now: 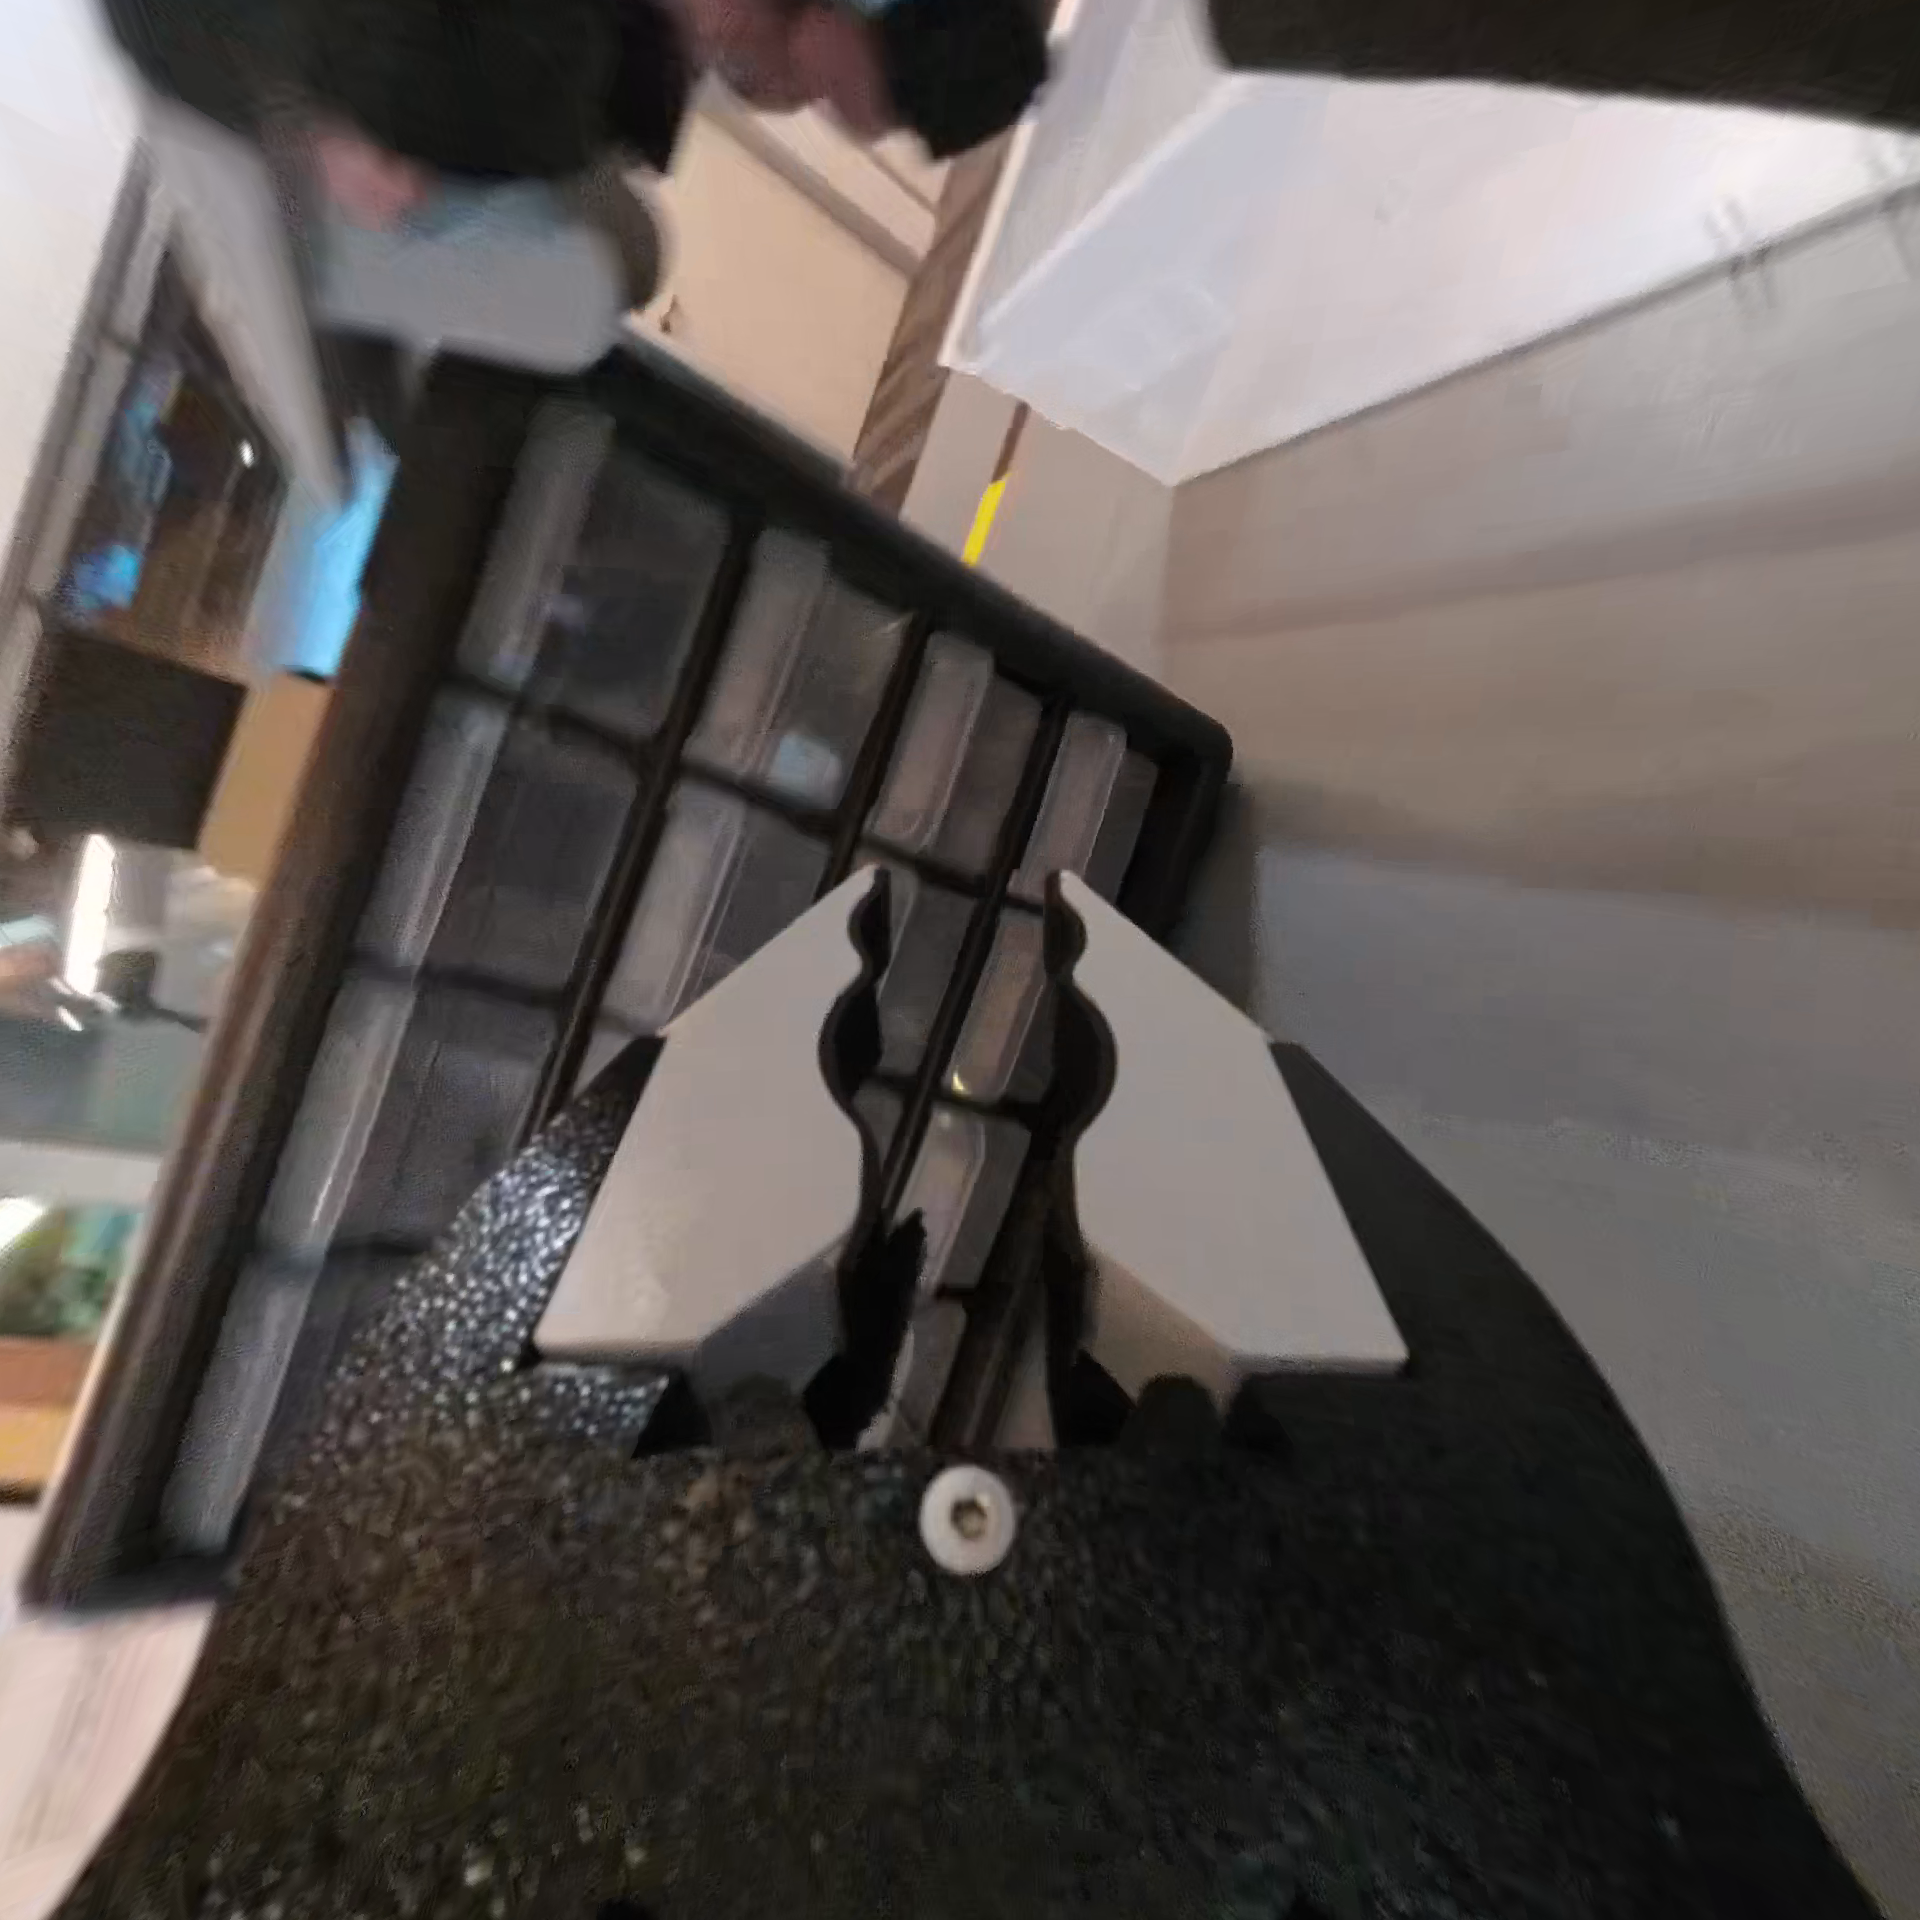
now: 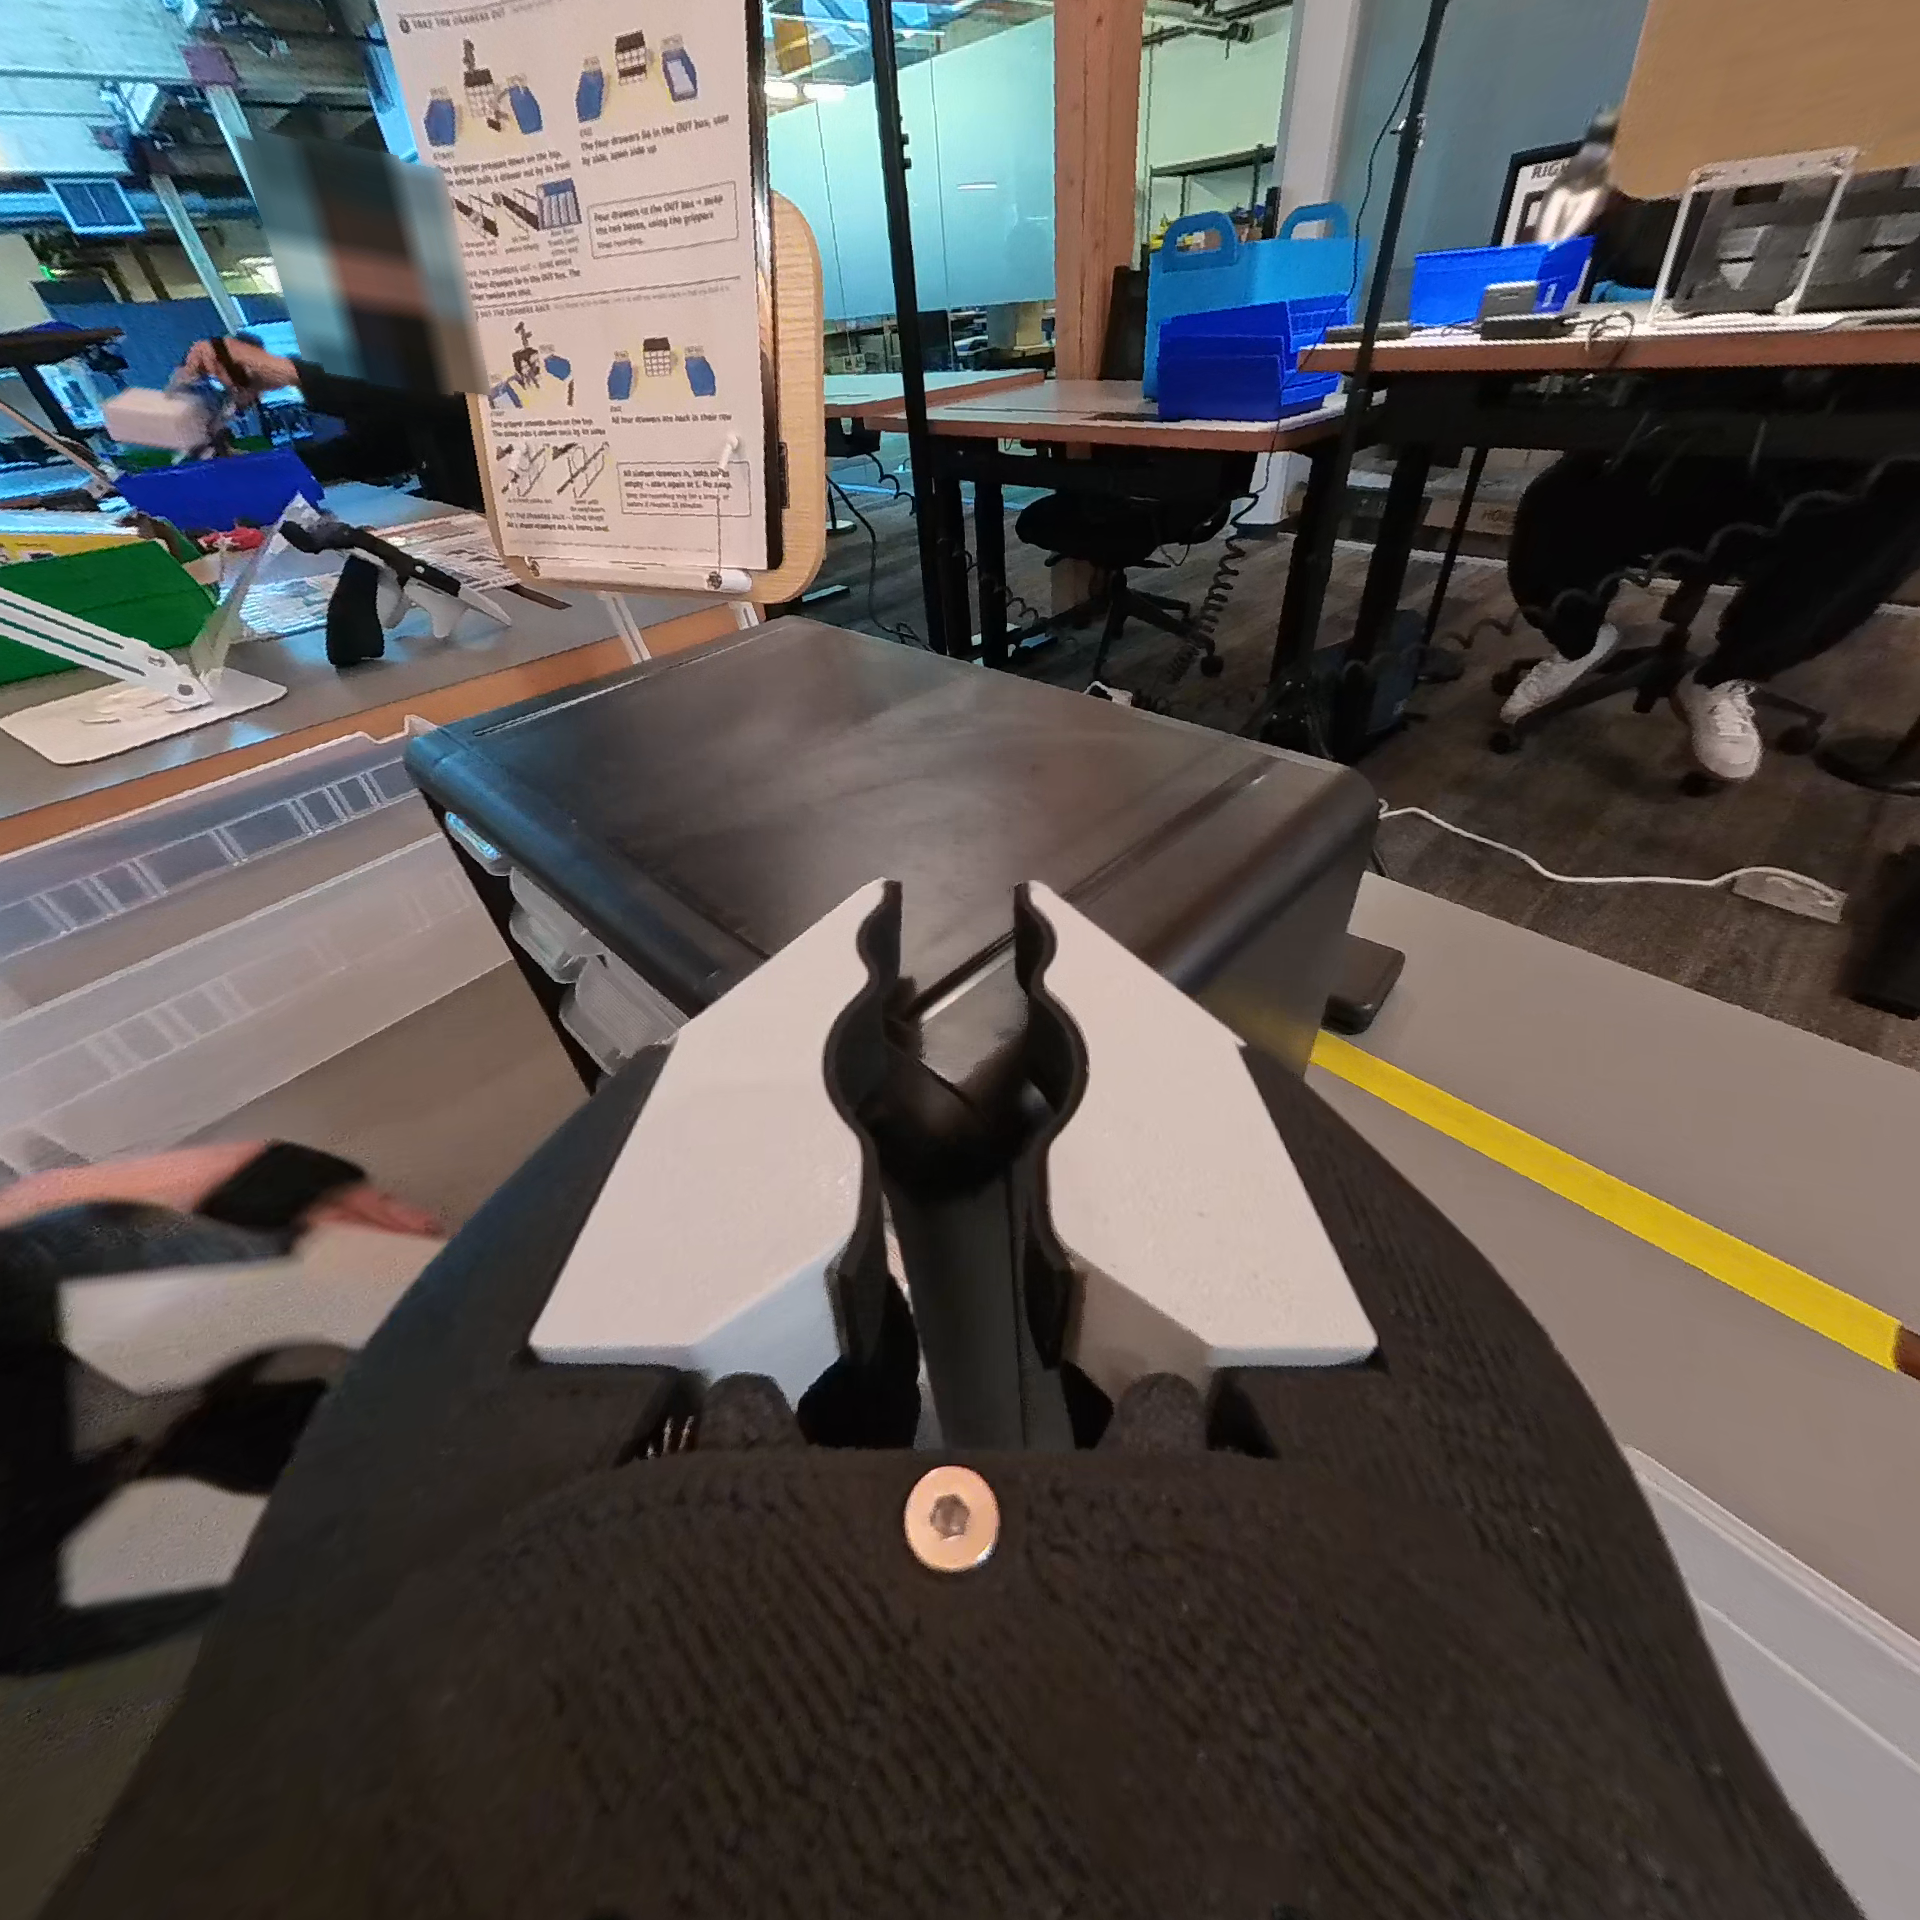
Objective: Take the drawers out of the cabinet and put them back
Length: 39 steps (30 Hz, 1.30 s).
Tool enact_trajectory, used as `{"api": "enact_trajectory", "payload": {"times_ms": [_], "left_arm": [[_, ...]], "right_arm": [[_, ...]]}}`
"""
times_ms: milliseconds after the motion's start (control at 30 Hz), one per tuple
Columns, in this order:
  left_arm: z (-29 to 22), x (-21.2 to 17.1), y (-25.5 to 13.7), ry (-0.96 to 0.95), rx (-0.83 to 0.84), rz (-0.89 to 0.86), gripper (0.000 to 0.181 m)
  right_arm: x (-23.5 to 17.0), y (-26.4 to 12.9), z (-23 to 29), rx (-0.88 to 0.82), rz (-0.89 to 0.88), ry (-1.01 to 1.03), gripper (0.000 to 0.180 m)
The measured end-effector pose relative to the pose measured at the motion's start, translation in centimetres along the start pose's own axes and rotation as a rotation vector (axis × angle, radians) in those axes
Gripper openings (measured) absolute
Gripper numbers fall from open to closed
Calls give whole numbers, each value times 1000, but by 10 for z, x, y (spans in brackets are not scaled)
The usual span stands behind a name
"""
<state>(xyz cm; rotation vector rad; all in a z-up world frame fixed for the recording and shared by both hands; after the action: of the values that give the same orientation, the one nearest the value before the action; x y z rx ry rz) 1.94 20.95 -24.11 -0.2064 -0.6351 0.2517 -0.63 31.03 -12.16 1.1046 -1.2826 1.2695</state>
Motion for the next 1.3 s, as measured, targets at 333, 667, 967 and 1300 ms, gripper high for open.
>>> {"api": "enact_trajectory", "payload": {"times_ms": [333,667,967,1300], "left_arm": [[102,-60,-135,-457,156,-156,40],[213,-99,-200,-774,336,-263,93],[256,-146,-250,-885,486,-232,126],[288,-177,-313,-912,646,-237,132]], "right_arm": [[38,-14,1,-142,-157,-144,72],[68,-60,19,-461,-218,-318,146],[68,-114,61,-557,-280,-393,151],[12,-80,127,-311,-94,-528,100]]}}
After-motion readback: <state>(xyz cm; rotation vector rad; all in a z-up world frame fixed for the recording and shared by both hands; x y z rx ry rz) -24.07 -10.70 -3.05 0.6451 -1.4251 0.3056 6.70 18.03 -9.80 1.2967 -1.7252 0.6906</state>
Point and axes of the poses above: each gripper's, where its closed fingertips meet, y out along the fingers, x out of its top, z = x × y across the jaws, the point moved 1 cm from there along -y, back along the fingers, and after that the axes turned 3 degrees about -y, right-handed, at the moved point
